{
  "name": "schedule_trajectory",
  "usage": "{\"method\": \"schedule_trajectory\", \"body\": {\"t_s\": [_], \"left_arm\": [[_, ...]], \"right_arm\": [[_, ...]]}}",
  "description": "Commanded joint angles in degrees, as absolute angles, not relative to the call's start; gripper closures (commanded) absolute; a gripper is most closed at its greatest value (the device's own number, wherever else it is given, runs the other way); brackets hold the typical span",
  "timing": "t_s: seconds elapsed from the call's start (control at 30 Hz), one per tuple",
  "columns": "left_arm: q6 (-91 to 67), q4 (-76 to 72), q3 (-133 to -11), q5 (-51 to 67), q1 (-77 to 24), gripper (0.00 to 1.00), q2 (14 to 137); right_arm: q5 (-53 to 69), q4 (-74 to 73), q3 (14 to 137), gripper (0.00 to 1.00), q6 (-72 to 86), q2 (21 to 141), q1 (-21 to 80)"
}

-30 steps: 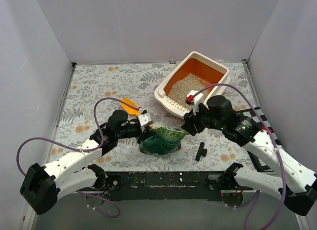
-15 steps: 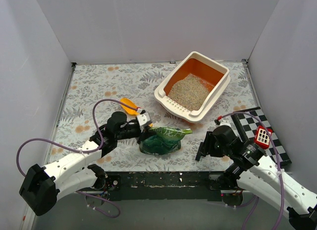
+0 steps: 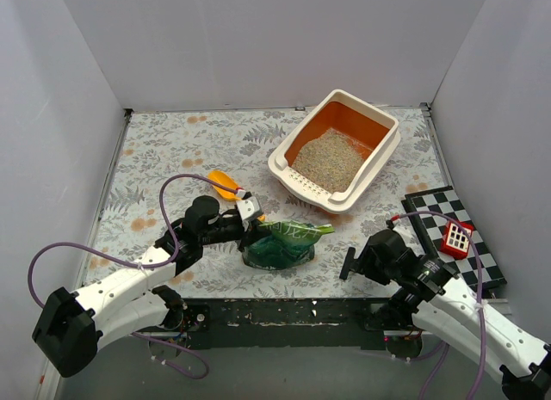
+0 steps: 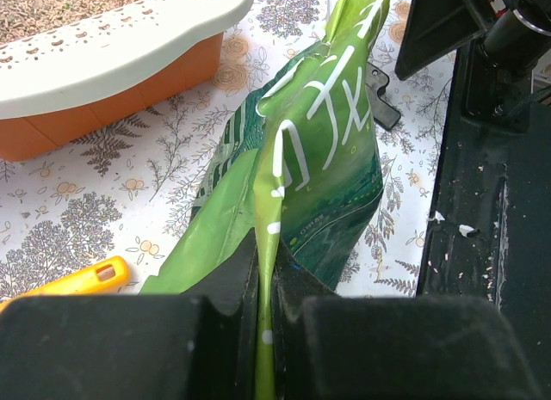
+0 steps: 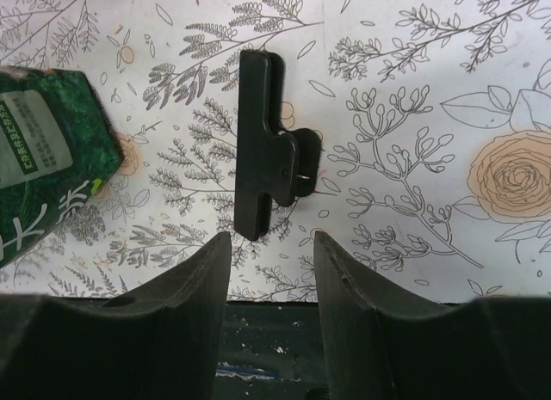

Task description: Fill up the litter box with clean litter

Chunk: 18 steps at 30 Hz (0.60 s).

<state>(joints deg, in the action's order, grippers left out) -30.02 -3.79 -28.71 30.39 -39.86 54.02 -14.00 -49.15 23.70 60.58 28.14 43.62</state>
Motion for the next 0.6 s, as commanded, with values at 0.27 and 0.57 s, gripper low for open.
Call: {"method": "schedule_trajectory", "body": {"t_s": [0.27,0.57], "left_arm": [[-30.76,-2.20,-28.30,28.57,-39.90,1.00,54.32],[-30.94,-2.20,-28.48,28.56,-39.90,1.00,54.75]], "right_arm": [[-18.98,-42.10,22.59,0.52,61.70,33.92,42.89],[-19.43,-40.52,21.62,0.55,60.56,35.24,39.99]]}}
